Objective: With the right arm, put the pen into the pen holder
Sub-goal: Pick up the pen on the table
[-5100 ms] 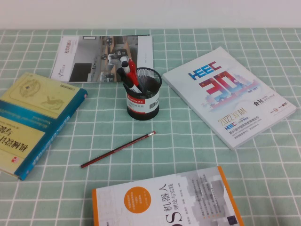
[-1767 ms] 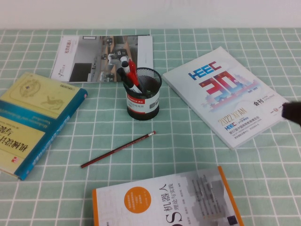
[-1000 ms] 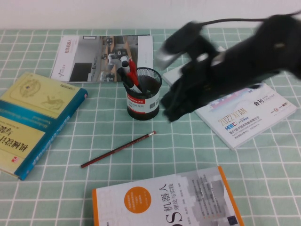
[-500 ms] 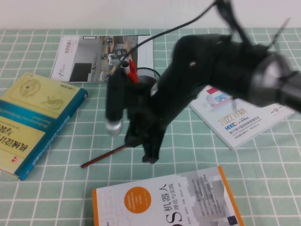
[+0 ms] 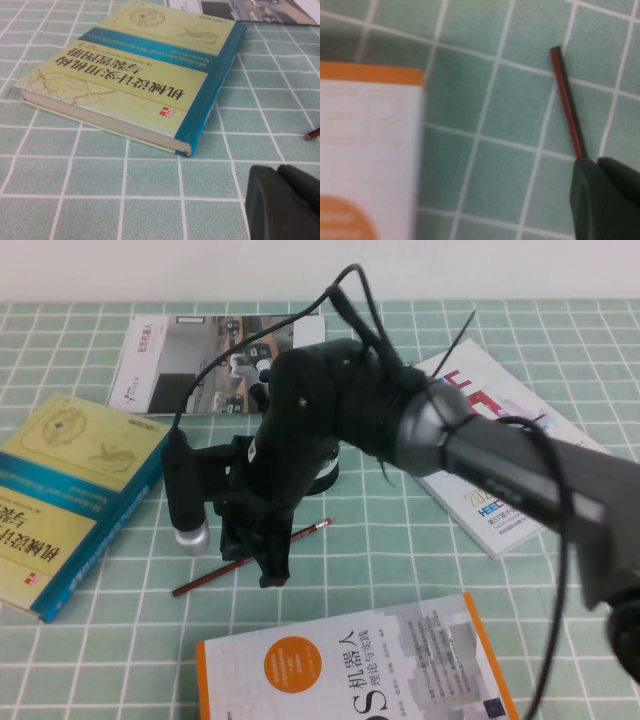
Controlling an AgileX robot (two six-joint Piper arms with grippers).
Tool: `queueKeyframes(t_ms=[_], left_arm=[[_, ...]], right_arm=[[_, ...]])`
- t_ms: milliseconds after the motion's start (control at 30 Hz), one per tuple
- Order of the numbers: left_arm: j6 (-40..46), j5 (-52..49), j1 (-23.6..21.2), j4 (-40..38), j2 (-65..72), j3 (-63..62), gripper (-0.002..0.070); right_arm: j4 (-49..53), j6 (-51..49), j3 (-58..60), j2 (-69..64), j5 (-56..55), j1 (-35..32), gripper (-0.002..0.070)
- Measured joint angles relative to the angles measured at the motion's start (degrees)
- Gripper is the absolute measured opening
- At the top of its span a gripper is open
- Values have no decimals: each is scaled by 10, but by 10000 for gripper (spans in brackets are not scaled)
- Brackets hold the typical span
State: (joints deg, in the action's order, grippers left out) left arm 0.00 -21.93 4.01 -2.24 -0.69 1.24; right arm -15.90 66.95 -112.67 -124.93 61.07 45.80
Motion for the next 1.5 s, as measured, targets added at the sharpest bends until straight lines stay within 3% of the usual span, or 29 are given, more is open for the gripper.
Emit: queueKeyframes(t_ms=[67,233,333,633,1300,1500], left_arm=[[0,0,0,0,0,0,-4],[0,0,0,0,0,0,-4],[0,0,0,0,0,0,-4],[0,0,0,0,0,0,-4],[0,0,0,0,0,0,-4],[0,0,0,0,0,0,-4]], right_arm=[[0,3,-16,-15,0,0,13],[11,24,-25,-33,6,0,192],[34,28,-26,-38,7,0,245],[55,29,-26,-57,7,0,211],[55,30,-30,-83,-31,0,207],[54,-11,-31,-84,-18,-2,188]])
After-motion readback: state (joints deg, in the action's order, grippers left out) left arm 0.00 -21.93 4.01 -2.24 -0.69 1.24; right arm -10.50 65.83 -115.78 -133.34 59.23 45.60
